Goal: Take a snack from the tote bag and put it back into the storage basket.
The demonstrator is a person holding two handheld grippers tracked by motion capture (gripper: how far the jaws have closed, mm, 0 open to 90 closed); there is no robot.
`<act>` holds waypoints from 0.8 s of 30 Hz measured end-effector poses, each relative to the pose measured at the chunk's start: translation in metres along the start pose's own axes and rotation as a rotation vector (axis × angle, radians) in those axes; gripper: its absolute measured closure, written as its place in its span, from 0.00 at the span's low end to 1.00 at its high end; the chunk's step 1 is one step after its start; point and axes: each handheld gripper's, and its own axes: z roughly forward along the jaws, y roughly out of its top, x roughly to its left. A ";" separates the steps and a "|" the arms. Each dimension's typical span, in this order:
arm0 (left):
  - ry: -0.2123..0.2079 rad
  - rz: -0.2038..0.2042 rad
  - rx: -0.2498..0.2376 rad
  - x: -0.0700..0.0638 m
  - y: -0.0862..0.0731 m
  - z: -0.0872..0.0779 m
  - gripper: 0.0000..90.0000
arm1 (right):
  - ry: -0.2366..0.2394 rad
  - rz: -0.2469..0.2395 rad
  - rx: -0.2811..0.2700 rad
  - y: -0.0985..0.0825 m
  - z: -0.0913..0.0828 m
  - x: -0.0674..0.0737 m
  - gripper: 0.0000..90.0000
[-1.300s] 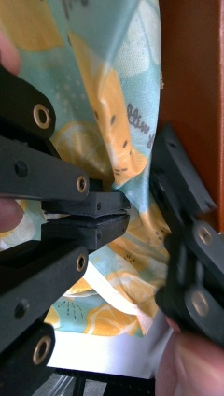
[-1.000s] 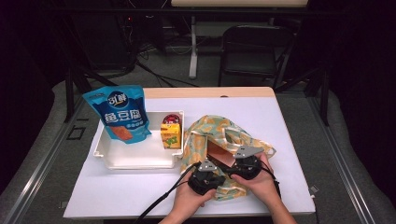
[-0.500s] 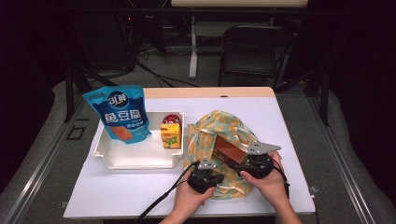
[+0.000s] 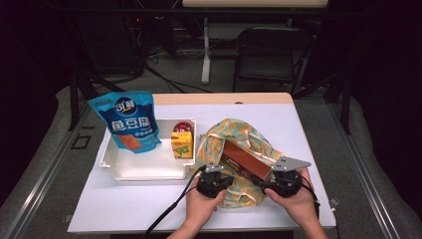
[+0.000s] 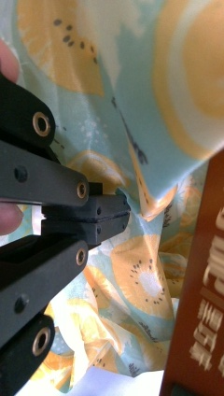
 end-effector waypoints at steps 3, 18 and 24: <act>0.006 0.016 -0.013 0.002 -0.001 -0.004 1.00 | 0.002 -0.004 0.001 -0.006 -0.009 0.000 0.50; -0.101 0.208 -0.167 0.006 -0.001 -0.059 0.68 | 0.020 -0.008 -0.047 -0.025 -0.057 0.007 0.50; -0.112 0.268 -0.213 0.014 -0.001 -0.087 0.44 | 0.048 -0.030 -0.074 -0.018 -0.060 0.014 0.50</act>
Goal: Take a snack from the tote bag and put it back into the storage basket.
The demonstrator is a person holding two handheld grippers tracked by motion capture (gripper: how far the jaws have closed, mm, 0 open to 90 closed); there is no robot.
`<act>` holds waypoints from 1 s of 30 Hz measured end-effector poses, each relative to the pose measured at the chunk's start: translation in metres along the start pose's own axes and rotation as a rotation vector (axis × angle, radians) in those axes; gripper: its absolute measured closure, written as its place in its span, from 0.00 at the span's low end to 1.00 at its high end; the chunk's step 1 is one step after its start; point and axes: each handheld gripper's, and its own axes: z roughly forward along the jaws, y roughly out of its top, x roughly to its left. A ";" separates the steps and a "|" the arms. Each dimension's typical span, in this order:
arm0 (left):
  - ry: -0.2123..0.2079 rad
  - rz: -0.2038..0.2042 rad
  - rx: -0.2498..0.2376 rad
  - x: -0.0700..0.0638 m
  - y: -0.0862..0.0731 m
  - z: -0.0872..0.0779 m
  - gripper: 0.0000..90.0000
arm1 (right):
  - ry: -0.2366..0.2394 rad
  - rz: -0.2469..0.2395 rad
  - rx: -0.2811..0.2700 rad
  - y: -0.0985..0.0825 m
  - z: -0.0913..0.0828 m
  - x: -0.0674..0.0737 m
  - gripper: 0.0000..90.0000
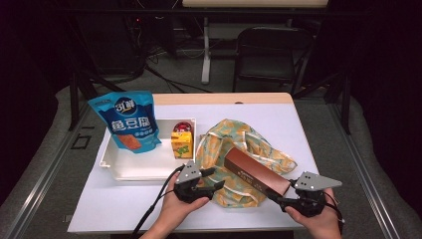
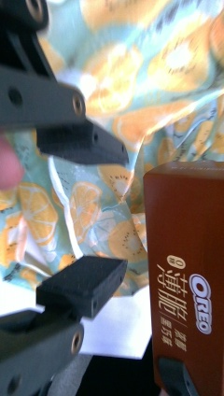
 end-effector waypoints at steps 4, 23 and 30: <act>0.027 0.003 -0.032 0.006 -0.002 -0.019 0.38 | 0.036 -0.016 -0.012 0.004 0.004 0.006 0.50; -0.089 0.030 -0.021 0.020 -0.010 -0.053 0.00 | 0.202 -0.093 -0.015 0.014 0.032 0.031 0.50; -0.156 0.038 -0.042 0.021 -0.010 -0.051 0.00 | 0.249 -0.129 -0.016 0.015 0.037 0.037 0.50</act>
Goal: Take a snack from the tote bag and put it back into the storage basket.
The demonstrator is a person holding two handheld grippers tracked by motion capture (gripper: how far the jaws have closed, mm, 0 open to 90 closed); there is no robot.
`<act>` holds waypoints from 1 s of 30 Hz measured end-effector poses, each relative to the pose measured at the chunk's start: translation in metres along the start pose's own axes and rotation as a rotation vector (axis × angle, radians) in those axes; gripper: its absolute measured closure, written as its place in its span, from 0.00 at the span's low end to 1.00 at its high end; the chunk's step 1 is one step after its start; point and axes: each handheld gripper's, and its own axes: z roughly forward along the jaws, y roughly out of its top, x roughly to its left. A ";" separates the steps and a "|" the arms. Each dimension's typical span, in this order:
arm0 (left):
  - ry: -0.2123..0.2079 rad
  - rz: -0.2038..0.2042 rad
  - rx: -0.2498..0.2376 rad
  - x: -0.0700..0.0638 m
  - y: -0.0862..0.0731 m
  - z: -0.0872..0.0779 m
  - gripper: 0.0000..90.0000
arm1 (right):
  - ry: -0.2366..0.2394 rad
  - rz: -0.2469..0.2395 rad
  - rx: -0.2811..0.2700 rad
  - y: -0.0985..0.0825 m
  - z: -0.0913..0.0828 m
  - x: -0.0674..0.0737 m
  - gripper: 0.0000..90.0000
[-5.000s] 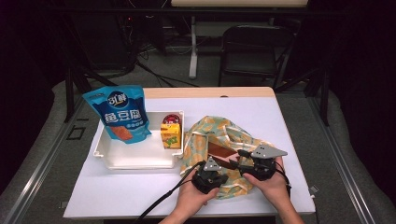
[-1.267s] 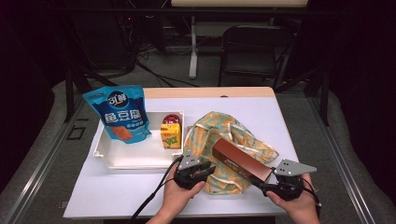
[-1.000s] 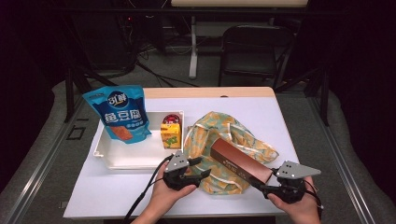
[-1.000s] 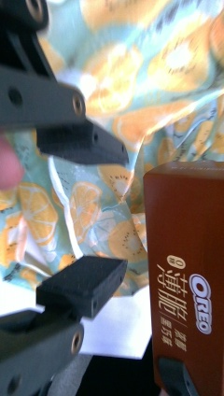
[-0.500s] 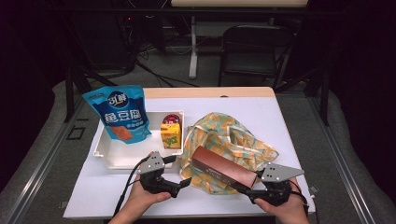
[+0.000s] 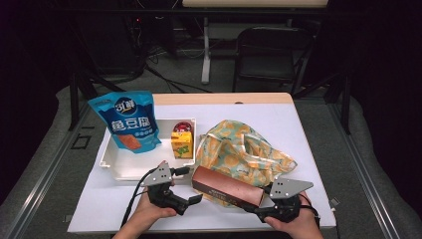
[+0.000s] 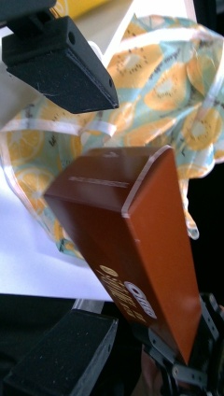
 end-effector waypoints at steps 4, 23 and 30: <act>-0.027 0.011 0.009 0.001 -0.001 0.001 0.00 | 0.022 -0.015 0.003 0.000 0.003 0.002 0.50; -0.143 0.065 0.019 -0.003 -0.006 0.006 0.18 | 0.114 -0.061 -0.008 0.002 0.008 0.005 0.50; -0.147 0.133 0.024 -0.007 -0.009 0.003 0.31 | 0.138 -0.054 -0.026 -0.003 0.006 -0.002 0.48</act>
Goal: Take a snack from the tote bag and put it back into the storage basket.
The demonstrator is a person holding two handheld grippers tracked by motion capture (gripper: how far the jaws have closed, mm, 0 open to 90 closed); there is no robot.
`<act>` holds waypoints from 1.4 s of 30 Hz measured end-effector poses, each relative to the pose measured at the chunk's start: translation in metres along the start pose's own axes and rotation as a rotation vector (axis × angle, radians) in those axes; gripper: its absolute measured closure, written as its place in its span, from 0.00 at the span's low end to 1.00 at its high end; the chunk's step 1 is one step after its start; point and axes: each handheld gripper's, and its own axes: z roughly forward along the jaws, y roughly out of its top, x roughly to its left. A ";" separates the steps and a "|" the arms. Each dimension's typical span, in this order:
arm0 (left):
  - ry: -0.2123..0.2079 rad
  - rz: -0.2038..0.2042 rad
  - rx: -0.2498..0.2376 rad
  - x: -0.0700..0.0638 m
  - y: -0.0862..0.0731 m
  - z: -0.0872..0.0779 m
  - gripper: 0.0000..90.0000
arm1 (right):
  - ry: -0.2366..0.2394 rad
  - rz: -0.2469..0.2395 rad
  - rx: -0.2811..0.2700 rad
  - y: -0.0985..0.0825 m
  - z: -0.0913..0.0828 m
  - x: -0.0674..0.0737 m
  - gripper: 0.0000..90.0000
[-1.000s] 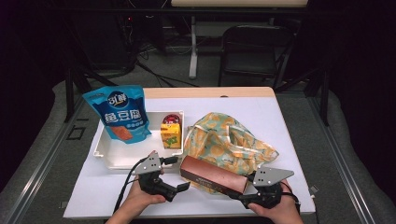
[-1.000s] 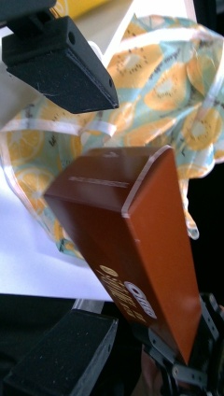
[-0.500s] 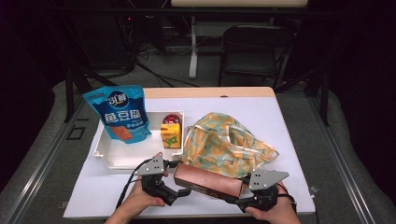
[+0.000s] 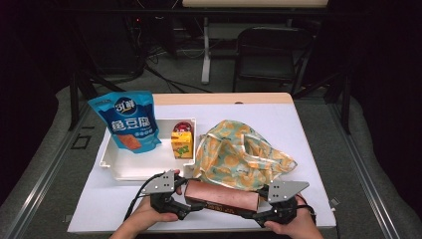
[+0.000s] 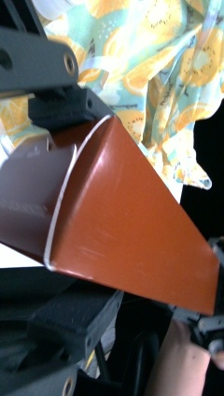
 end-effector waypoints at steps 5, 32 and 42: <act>-0.057 0.025 -0.001 -0.005 0.001 0.000 0.46 | -0.018 0.032 -0.005 -0.005 -0.004 -0.008 0.38; 0.115 0.008 0.015 0.003 0.000 -0.061 0.53 | -0.319 0.186 -0.064 -0.026 -0.027 -0.022 0.13; 0.194 -0.014 -0.004 0.005 -0.009 -0.098 0.53 | -0.401 0.247 -0.064 -0.033 -0.032 -0.027 0.16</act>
